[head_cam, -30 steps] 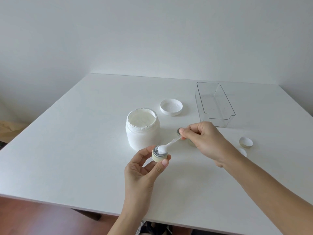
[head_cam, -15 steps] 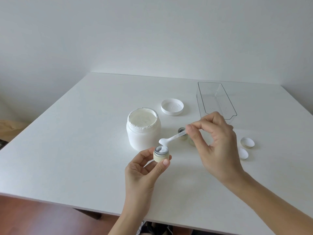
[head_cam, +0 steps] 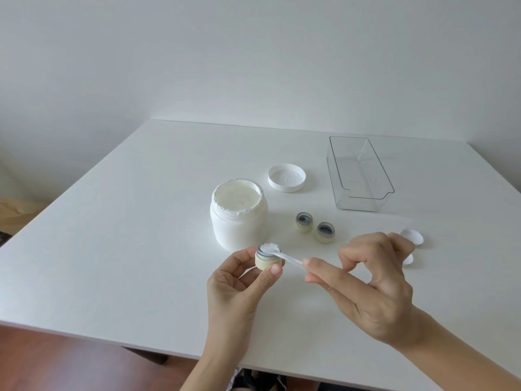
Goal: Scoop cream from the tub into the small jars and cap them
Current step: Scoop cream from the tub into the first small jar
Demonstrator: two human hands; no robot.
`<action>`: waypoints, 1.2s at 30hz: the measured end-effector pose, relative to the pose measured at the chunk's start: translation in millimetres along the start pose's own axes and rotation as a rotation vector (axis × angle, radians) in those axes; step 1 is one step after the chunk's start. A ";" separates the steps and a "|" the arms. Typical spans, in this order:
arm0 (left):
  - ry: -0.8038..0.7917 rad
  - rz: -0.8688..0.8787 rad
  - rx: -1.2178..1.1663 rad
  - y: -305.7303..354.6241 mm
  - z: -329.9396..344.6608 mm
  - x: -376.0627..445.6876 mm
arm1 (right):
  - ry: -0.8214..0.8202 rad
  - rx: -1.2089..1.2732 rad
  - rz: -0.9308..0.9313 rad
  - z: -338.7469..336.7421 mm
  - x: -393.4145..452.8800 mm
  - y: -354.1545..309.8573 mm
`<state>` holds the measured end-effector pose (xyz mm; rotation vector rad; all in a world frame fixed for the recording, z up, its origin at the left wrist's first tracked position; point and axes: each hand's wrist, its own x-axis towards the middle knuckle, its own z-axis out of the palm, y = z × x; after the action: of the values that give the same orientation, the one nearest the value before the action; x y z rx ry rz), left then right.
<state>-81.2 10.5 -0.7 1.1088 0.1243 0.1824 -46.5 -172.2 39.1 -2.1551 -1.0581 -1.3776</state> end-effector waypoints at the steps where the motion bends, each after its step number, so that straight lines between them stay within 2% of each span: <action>1: 0.000 0.000 0.000 0.3 0.2 -0.1 | -0.007 0.006 0.007 -1.9 -0.4 0.2; 6: -0.007 0.003 0.007 0.2 -0.2 -0.3 | -0.004 0.026 0.084 -10.5 -0.9 1.0; 11: -0.027 0.003 -0.004 -2.7 -1.5 0.4 | 0.089 0.134 0.483 -6.2 17.1 10.7; 14: -0.072 0.004 0.015 -3.4 -2.1 0.3 | 0.054 0.244 0.654 7.7 40.9 17.7; 18: -0.102 -0.013 0.015 -2.5 -0.5 0.1 | -0.111 0.217 0.612 36.5 73.5 16.5; 24: -0.088 -0.040 -0.065 -0.9 1.7 1.4 | -0.514 0.050 0.331 82.3 106.5 16.4; 27: -0.068 -0.034 -0.061 0.2 1.4 1.4 | -0.670 0.029 0.281 95.8 113.5 16.4; 30: -0.054 -0.022 -0.027 -0.2 1.6 1.0 | -0.718 0.083 0.359 100.0 118.5 17.7; 36: -0.048 0.004 0.037 -0.5 2.6 0.4 | -0.716 0.218 0.708 97.6 117.3 30.3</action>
<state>-80.2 8.1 0.0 1.1493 0.0830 0.1578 63.9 -82.1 101.6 -2.5251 -0.4901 -0.1651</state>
